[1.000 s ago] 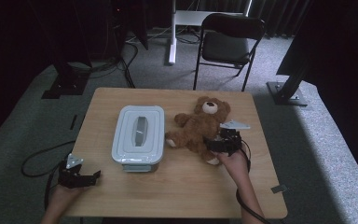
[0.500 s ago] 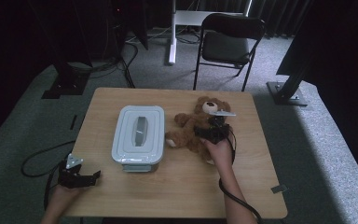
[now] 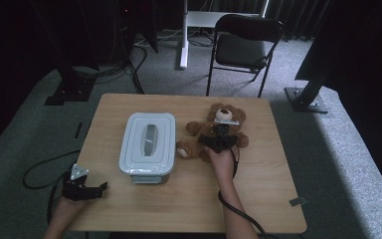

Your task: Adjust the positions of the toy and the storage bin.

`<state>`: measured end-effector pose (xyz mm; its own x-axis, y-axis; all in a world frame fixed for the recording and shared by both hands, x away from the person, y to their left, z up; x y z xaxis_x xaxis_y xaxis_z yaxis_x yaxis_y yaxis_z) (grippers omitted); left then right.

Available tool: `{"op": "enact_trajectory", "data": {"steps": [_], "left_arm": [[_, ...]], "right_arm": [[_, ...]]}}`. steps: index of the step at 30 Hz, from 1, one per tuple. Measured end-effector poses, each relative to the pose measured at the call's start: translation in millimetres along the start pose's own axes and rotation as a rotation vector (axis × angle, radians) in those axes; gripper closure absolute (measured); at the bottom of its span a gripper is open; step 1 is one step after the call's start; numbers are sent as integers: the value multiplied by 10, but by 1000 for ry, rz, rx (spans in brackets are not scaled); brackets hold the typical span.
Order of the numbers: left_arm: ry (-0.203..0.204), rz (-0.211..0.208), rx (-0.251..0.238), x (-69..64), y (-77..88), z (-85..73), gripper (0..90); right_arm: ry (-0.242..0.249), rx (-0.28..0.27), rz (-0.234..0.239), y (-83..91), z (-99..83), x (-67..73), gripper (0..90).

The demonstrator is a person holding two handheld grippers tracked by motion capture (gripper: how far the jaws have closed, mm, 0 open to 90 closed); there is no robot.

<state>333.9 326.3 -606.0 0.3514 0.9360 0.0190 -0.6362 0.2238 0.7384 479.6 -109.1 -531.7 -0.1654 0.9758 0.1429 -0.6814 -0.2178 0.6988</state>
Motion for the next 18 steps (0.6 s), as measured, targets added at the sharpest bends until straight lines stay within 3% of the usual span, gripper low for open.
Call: {"op": "enact_trajectory", "data": {"steps": [6, 8, 11, 14, 18], "left_arm": [[0, 0, 0, 0, 0, 0, 23], [2, 2, 0, -1, 0, 0, 23], [3, 3, 1, -1, 1, -1, 23], [3, 2, 0, -1, 1, 0, 23], [3, 2, 0, -1, 1, -1, 23]], "right_arm": [[41, -2, -17, -90, -69, 2, 105], [73, 20, -26, -132, -89, -42, 158], [79, 5, -6, -103, -85, -112, 375], [120, -24, 0, -23, -42, -170, 578], [135, -18, 7, 48, 103, -390, 683]]}}
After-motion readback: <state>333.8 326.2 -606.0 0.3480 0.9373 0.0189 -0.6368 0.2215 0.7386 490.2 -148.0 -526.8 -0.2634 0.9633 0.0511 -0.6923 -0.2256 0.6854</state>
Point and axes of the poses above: each handheld gripper's, and its own axes: y roughly backward along the jaws, z roughly out of its top, x roughly to its left, the point moved 7 cm from there along -y, roughly forward along the jaws, and after that the axes turned 2 degrees about x, right-handed, at the moved point
